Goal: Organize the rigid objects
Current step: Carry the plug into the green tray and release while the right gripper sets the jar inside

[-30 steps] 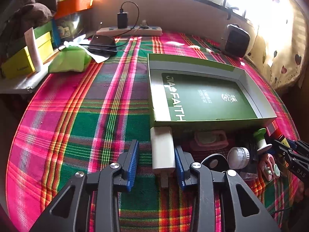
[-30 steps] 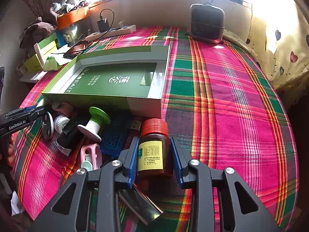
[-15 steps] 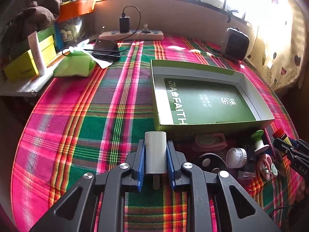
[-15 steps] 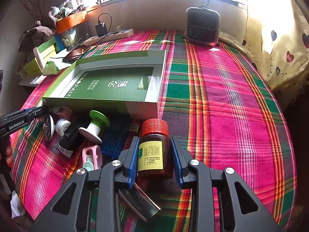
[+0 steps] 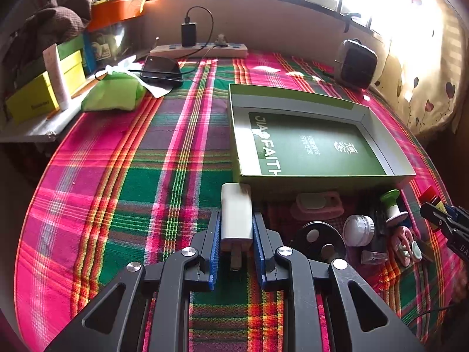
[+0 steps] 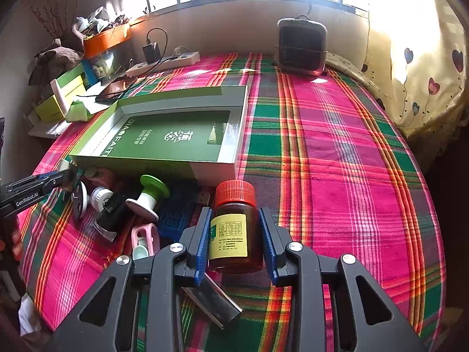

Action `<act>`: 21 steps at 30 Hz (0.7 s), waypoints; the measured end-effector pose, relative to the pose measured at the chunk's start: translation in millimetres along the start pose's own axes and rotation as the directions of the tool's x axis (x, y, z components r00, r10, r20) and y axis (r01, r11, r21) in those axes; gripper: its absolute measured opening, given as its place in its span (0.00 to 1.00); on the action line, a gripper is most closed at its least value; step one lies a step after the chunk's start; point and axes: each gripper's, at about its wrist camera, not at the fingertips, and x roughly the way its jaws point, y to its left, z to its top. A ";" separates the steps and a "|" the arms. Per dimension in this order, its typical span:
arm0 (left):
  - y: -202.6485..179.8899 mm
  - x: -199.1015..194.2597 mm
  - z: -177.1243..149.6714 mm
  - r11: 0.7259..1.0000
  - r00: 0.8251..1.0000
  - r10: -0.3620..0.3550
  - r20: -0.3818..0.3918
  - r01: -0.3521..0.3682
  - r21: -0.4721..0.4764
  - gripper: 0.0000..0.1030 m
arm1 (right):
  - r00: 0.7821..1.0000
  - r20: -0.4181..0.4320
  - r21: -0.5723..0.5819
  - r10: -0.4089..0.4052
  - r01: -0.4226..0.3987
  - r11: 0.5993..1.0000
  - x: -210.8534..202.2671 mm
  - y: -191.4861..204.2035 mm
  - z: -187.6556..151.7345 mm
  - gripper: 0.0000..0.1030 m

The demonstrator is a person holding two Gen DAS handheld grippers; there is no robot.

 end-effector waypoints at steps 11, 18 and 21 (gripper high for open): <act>-1.0 7.8 0.2 1.000 1.000 0.005 -0.015 -0.005 -0.001 0.19 | 1.000 0.004 0.001 0.003 -0.003 1.000 -1.1 0.9 -1.6 0.32; 1.6 6.6 -1.5 1.000 1.000 0.001 -0.012 -0.001 0.000 0.18 | 1.000 0.002 0.002 0.003 -0.003 1.000 -0.9 1.3 -2.3 0.32; 3.3 1.5 -1.3 1.000 1.000 0.000 -0.008 0.000 -0.004 0.18 | 1.000 0.002 0.002 0.003 -0.003 1.000 -1.0 1.4 -2.3 0.32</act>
